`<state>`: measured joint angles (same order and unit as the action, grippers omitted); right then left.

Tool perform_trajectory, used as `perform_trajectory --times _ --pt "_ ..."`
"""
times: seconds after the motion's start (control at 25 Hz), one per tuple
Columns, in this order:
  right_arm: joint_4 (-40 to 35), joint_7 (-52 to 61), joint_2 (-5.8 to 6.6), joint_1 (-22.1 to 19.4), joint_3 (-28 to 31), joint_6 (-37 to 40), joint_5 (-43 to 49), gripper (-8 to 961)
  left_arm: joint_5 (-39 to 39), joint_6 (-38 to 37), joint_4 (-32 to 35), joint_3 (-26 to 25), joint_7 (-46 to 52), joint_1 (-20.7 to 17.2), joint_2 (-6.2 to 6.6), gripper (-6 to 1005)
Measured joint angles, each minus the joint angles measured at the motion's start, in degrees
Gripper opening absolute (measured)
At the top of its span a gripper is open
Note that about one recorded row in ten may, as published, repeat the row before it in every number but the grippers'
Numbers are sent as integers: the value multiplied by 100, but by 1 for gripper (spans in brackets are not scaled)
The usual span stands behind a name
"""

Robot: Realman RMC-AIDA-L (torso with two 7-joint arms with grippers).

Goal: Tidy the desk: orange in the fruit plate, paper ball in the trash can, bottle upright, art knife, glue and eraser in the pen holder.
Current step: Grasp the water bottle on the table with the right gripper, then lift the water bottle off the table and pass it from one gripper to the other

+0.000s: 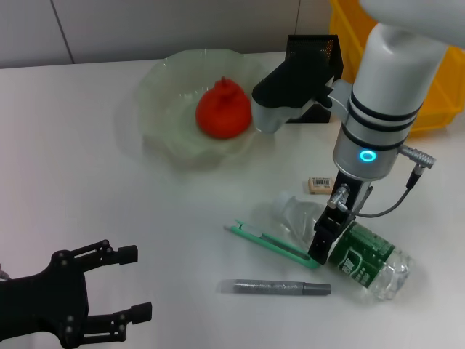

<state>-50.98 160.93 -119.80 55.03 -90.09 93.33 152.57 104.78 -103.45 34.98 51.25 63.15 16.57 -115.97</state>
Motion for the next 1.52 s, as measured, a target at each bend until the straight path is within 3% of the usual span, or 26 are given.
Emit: perform_trajectory --times 0.6,0.84,0.88,1.08,1.52 --pt "-176 -242 34 -156 52 -7 1 798 25 62 -7 -19 -4 -2 -29 820" --pt "-1319 -814 52 -738 476 234 -220 796 8 61 -26 -37 49 -12 -31 820" --pt "-1754 -1191 55 -1025 655 261 -424 795 -7 59 -61 -52 54 -6 -31 819" --pt "-2257 -2201 55 -1561 1070 212 -1088 793 -25 22 -236 -295 119 99 -31 819" --pt "-2215 -4238 54 -2131 1962 76 -2360 791 -28 -64 -262 -906 645 309 -5 817"
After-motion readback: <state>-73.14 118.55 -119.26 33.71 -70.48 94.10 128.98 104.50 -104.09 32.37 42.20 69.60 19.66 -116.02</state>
